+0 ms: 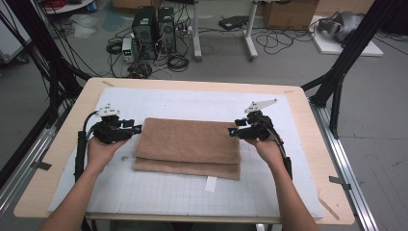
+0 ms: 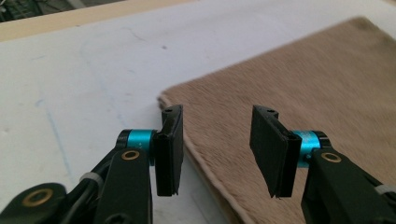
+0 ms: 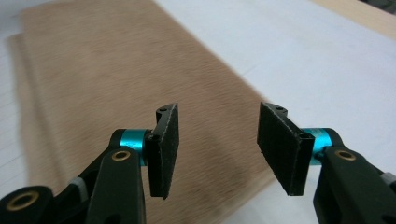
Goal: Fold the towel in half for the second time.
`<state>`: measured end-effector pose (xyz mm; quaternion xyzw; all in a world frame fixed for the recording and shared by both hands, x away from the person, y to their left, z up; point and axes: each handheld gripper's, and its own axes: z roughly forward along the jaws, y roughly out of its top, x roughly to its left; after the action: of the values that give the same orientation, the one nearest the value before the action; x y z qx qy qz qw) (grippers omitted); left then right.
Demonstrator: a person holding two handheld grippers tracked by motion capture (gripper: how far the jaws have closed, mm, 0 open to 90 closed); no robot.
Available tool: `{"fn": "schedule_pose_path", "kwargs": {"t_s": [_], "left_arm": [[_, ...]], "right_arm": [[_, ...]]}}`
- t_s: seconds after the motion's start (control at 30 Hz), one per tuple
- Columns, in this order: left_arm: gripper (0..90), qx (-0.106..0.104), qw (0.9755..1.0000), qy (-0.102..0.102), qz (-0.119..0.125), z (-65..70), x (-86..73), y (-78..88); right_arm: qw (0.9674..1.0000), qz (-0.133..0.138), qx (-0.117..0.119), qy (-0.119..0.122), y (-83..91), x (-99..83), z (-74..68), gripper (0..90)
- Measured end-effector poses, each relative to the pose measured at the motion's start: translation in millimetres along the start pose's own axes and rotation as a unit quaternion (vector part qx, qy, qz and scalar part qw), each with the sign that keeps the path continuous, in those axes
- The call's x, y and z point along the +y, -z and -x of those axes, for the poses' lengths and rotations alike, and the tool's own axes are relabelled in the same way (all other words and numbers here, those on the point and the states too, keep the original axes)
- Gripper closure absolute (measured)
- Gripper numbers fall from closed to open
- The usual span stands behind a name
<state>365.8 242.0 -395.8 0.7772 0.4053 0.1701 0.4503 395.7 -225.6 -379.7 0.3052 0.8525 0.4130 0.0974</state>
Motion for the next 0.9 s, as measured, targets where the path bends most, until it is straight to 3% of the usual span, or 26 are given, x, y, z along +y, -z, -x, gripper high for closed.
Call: {"fn": "schedule_pose_path", "kwargs": {"t_s": [0.23,0.4,0.47,0.53,0.6,0.67,0.77,0.9], "left_arm": [[50.8,-0.031,0.9979,-0.051,-0.024,26.5,-18.7,3.6],[50.4,-0.035,0.9975,-0.047,-0.04,30.1,-30.7,4.6],[51.4,-0.032,0.9967,-0.055,-0.051,32.5,-34.8,1.6],[52.6,-0.039,0.9956,-0.058,-0.063,33.6,-40.3,-1.8],[56.1,-0.042,0.9943,-0.059,-0.078,33.7,-45.8,-6.2],[59.8,-0.039,0.9948,-0.06,-0.073,34.6,-47.7,-6.7],[68.8,-0.038,0.9943,-0.067,-0.074,36.7,-46.9,-8.7],[83.4,-0.033,0.994,-0.076,-0.071,39.2,-45.2,-9.0]], "right_arm": [[0.9994,0.001,0.028,0.022,8.1,-30.8,-27.8,47.0],[0.9994,-0.004,0.03,0.016,3.0,-46.8,-36.6,47.7],[0.9993,-0.024,0.02,0.02,-5.0,-50.5,-37.2,48.4],[0.9985,-0.042,0.029,0.016,-12.4,-52.5,-38.1,48.2],[0.9984,-0.044,0.025,0.023,-12.9,-52.8,-42.4,48.9],[0.9986,-0.039,0.031,0.018,-12.3,-55.2,-44.6,50.4],[0.9983,-0.046,0.027,0.023,-16.9,-62.3,-45.7,57.3],[0.9981,-0.04,0.031,0.035,-17.4,-61.8,-43.6,79.0]]}}
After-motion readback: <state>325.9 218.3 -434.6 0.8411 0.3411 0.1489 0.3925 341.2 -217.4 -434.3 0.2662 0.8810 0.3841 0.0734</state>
